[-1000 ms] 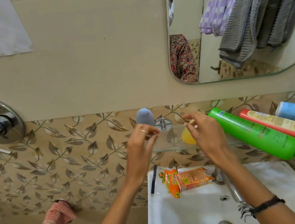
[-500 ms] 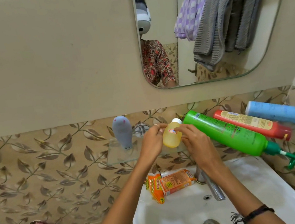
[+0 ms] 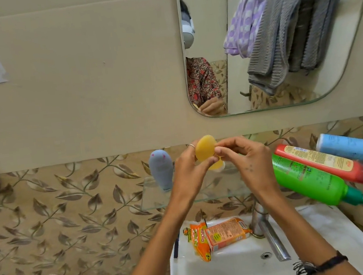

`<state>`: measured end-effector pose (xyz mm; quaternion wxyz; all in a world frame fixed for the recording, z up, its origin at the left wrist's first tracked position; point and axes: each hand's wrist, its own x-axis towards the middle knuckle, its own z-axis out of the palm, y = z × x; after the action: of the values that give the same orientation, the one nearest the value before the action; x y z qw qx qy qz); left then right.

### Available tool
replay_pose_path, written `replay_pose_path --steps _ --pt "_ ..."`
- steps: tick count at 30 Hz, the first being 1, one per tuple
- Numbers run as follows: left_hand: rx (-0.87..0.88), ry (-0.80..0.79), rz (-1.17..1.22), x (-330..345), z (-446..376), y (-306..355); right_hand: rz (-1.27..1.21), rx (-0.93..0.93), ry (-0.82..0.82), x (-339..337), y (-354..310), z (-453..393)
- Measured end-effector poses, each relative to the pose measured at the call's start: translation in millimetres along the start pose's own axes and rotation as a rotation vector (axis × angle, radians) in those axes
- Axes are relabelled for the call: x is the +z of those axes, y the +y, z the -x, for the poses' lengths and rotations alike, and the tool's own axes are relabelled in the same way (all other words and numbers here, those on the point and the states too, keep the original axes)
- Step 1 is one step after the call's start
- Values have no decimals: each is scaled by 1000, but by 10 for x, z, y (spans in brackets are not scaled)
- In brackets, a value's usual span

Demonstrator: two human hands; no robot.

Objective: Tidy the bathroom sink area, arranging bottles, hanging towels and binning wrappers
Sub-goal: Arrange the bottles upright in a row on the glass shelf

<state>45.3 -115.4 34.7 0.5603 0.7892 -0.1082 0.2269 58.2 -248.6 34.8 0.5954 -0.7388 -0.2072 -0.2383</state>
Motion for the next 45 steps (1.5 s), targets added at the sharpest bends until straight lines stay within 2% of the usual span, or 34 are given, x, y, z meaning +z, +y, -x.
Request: replay_pose_path --steps 3,6,8,11,14,17,26,29,31,33,39,42,45 --pt "16 4 -17 -74 -43 30 -35 65 -81 -29 39 -79" --pt "38 -94 -100 -174 -109 75 -72 202 -311 -101 169 -153" --pt "53 -98 -172 -172 -132 86 -113 231 -407 -85 251 -153" --pt "64 66 -247 -78 -37 24 -154 231 -349 11 359 -107" --pt "-1 205 -229 40 143 -125 -146 240 -296 113 470 -49" --pt "-72 230 -165 85 228 -284 -92 253 -308 195 546 4" --pt "-107 252 -166 161 370 -367 128 199 -373 227 489 15" --pt "-83 351 -199 196 516 -310 185 168 -220 182 467 143" --pt "13 421 -252 242 617 -249 118 164 -1 112 468 286" --pt "114 375 -301 325 652 -166 22 204 200 46 479 470" --pt "345 -173 -355 735 293 23 -540 621 672 -131 665 814" --pt "452 -468 -473 940 86 -29 -664 585 883 -354 711 853" --pt "534 -613 -710 1138 -33 -134 -603 488 902 -518 739 850"
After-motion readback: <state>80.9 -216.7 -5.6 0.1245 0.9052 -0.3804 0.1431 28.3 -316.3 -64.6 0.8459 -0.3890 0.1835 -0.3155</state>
